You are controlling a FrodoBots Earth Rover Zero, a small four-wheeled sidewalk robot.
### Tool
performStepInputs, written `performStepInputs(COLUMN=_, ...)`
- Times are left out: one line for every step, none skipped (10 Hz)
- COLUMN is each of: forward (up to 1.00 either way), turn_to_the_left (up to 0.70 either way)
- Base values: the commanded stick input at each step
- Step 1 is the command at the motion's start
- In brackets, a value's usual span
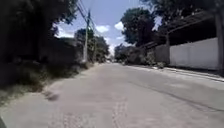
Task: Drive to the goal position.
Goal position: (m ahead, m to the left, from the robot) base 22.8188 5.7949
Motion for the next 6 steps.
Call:
performStepInputs(forward=1.00, turn_to_the_left=-0.13)
performStepInputs(forward=1.00, turn_to_the_left=0.00)
performStepInputs(forward=1.00, turn_to_the_left=0.00)
performStepInputs(forward=1.00, turn_to_the_left=0.00)
performStepInputs(forward=1.00, turn_to_the_left=0.00)
performStepInputs(forward=1.00, turn_to_the_left=0.00)
